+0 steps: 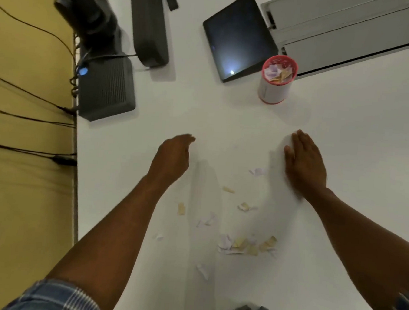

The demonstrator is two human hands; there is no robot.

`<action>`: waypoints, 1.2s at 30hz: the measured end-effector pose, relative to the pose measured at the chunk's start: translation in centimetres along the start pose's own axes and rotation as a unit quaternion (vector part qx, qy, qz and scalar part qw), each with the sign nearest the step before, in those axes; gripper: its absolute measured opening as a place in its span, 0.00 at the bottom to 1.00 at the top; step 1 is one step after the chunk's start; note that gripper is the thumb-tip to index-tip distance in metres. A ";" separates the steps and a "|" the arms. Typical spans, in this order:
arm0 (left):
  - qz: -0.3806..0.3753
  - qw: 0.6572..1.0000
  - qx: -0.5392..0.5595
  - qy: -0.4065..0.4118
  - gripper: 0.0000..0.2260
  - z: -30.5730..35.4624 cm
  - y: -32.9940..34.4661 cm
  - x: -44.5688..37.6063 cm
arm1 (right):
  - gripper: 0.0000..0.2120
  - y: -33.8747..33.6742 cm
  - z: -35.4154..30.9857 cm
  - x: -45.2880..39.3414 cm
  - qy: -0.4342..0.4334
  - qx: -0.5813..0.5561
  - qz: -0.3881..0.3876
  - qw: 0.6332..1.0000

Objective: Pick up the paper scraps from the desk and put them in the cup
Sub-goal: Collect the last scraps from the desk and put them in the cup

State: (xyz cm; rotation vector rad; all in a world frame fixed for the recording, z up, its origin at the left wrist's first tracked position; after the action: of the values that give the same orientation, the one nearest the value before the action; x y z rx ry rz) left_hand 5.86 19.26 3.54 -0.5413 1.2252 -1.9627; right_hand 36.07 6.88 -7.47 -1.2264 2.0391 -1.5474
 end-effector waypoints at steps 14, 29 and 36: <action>-0.063 0.966 -0.038 -0.249 0.33 -5.6 7.8 23.3 | 0.28 6.0 -12.7 4.6 -0.241 0.118 -0.183 0.946; -0.125 0.986 -0.064 -0.094 0.32 0.2 12.9 19.1 | 0.15 3.3 -10.3 11.9 -0.312 0.145 -0.023 0.939; -0.140 0.989 -0.036 -0.010 0.30 3.8 13.0 20.8 | 0.24 1.2 -2.9 9.0 -0.055 0.040 -0.031 0.997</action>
State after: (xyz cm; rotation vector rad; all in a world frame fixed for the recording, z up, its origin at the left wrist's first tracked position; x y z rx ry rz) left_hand 0.11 -2.49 -6.98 -0.8046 1.2669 -2.1447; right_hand 28.27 1.90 -5.19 -1.3265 1.8693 -1.5359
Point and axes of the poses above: each hand's wrist, its own x-axis away from the middle knuckle, its own y-axis out of the palm, z = x × y, the point moved 10 cm from there along -x, towards the middle knuckle, and after that the axes turned 12 degrees about y, right-handed, at the moved point
